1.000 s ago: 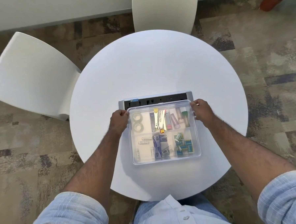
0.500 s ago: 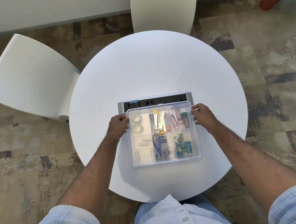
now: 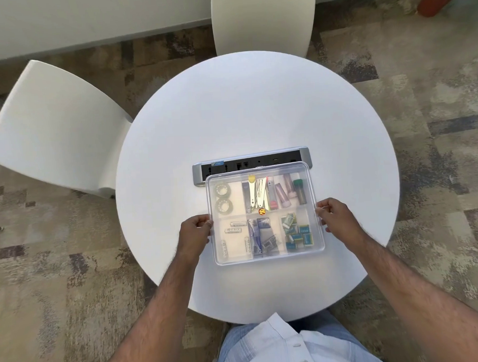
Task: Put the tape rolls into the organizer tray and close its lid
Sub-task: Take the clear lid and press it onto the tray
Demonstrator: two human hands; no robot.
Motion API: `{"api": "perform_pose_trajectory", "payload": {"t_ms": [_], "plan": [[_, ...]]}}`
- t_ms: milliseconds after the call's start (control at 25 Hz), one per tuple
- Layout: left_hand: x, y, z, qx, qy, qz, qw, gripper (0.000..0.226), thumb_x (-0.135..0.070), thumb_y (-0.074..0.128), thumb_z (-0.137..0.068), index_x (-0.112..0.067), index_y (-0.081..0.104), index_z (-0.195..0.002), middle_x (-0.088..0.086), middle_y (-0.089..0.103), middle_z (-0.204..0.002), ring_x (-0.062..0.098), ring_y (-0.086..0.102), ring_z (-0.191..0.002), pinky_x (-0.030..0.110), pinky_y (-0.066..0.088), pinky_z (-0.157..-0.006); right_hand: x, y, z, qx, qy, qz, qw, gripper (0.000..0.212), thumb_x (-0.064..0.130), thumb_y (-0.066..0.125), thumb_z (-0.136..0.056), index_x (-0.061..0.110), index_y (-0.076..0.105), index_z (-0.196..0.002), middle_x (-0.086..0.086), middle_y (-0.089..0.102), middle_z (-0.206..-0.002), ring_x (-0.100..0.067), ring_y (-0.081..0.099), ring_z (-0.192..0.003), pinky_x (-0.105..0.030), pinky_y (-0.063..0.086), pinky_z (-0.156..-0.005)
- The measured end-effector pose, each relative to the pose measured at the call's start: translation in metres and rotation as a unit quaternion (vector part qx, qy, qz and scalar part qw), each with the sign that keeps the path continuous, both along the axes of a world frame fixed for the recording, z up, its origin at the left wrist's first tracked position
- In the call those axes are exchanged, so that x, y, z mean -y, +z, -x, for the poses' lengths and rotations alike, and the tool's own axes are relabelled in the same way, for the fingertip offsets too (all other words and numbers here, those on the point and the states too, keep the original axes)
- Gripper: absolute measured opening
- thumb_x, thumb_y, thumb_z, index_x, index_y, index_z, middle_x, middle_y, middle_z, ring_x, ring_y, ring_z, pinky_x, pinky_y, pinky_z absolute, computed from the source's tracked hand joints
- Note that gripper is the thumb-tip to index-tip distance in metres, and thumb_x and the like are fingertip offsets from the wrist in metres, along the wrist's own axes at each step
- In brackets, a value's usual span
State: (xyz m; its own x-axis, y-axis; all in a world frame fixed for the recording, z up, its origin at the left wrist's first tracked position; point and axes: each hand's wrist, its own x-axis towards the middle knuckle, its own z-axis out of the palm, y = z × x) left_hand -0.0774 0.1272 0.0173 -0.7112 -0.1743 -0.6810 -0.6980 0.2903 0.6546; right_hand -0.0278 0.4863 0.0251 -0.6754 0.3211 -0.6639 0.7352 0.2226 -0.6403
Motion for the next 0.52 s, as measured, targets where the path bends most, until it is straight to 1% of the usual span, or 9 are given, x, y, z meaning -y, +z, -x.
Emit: {"api": "perform_pose_trajectory", "payload": {"t_ms": [120, 160, 200, 240, 280, 320, 400, 440, 520], "plan": [[-0.003, 0.006, 0.0, -0.008, -0.002, 0.009, 1.0, 0.018, -0.011, 0.063, -0.099, -0.025, 0.07, -0.09, 0.0, 0.073, -0.088, 0.024, 0.068, -0.083, 0.032, 0.054, -0.073, 0.0, -0.005, 0.002, 0.0, 0.002, -0.017, 1.0, 0.009, 0.014, 0.055, -0.098, 0.01, 0.061, -0.102, -0.016, 0.067, -0.097, -0.02, 0.061, -0.071, -0.031, 0.046, -0.064], [-0.003, 0.005, -0.001, -0.013, -0.007, 0.016, 1.0, 0.016, -0.011, 0.063, -0.099, -0.024, 0.071, -0.094, 0.001, 0.073, -0.091, 0.026, 0.07, -0.088, 0.034, 0.056, -0.076, 0.002, -0.006, 0.001, -0.002, 0.011, -0.028, 1.0, 0.009, 0.014, 0.054, -0.098, 0.011, 0.06, -0.104, -0.017, 0.067, -0.102, -0.022, 0.062, -0.076, -0.031, 0.046, -0.067], [-0.003, 0.005, -0.003, -0.024, -0.022, 0.031, 0.999, 0.012, -0.012, 0.064, -0.098, -0.02, 0.071, -0.103, 0.003, 0.073, -0.1, 0.028, 0.07, -0.097, 0.037, 0.058, -0.084, 0.004, -0.007, -0.001, -0.007, 0.03, -0.051, 0.998, 0.013, 0.014, 0.054, -0.098, 0.012, 0.059, -0.11, -0.017, 0.065, -0.107, -0.024, 0.063, -0.085, -0.032, 0.046, -0.072], [-0.004, 0.004, -0.007, -0.043, -0.053, 0.066, 0.995, 0.021, -0.013, 0.066, -0.097, -0.016, 0.068, -0.118, 0.007, 0.07, -0.114, 0.031, 0.068, -0.11, 0.042, 0.057, -0.095, 0.007, -0.007, -0.005, -0.023, 0.063, -0.092, 0.994, 0.021, 0.015, 0.056, -0.097, 0.014, 0.056, -0.118, -0.015, 0.062, -0.115, -0.026, 0.062, -0.097, -0.034, 0.046, -0.08], [-0.006, 0.004, -0.012, -0.066, -0.099, 0.112, 0.987, 0.038, -0.015, 0.068, -0.096, -0.014, 0.061, -0.134, 0.009, 0.063, -0.131, 0.031, 0.062, -0.124, 0.045, 0.052, -0.106, 0.011, -0.007, -0.01, -0.051, 0.11, -0.148, 0.982, 0.034, 0.017, 0.059, -0.095, 0.014, 0.052, -0.128, -0.014, 0.058, -0.125, -0.029, 0.058, -0.109, -0.037, 0.046, -0.089], [-0.01, 0.005, -0.02, -0.094, -0.152, 0.159, 0.971, 0.055, -0.019, 0.072, -0.094, -0.012, 0.051, -0.145, 0.01, 0.052, -0.145, 0.03, 0.054, -0.134, 0.046, 0.046, -0.115, 0.016, -0.006, -0.016, -0.089, 0.167, -0.208, 0.96, 0.048, 0.021, 0.063, -0.094, 0.012, 0.046, -0.138, -0.014, 0.051, -0.136, -0.031, 0.052, -0.121, -0.041, 0.044, -0.099], [-0.02, 0.01, -0.038, -0.149, -0.261, 0.231, 0.925, 0.087, -0.034, 0.08, -0.088, -0.01, 0.034, -0.157, 0.011, 0.032, -0.164, 0.029, 0.034, -0.15, 0.045, 0.033, -0.123, 0.029, -0.003, -0.03, -0.162, 0.286, -0.3, 0.895, 0.079, 0.038, 0.071, -0.088, 0.009, 0.032, -0.15, -0.014, 0.036, -0.153, -0.03, 0.036, -0.139, -0.046, 0.035, -0.111], [-0.027, 0.013, -0.047, -0.16, -0.308, 0.247, 0.905, 0.102, -0.044, 0.082, -0.084, -0.009, 0.025, -0.161, 0.012, 0.022, -0.17, 0.03, 0.023, -0.156, 0.045, 0.027, -0.127, 0.036, -0.002, -0.036, -0.179, 0.339, -0.321, 0.866, 0.094, 0.049, 0.071, -0.085, 0.008, 0.023, -0.155, -0.013, 0.026, -0.16, -0.029, 0.026, -0.147, -0.046, 0.028, -0.116], [-0.039, 0.011, -0.062, -0.149, -0.378, 0.262, 0.875, 0.124, -0.062, 0.078, -0.078, -0.009, 0.008, -0.165, 0.011, 0.001, -0.175, 0.031, 0.002, -0.162, 0.046, 0.012, -0.132, 0.052, -0.004, -0.045, -0.174, 0.419, -0.321, 0.832, 0.113, 0.066, 0.064, -0.082, 0.01, 0.005, -0.159, -0.012, 0.003, -0.168, -0.028, 0.002, -0.154, -0.045, 0.012, -0.123]]}}
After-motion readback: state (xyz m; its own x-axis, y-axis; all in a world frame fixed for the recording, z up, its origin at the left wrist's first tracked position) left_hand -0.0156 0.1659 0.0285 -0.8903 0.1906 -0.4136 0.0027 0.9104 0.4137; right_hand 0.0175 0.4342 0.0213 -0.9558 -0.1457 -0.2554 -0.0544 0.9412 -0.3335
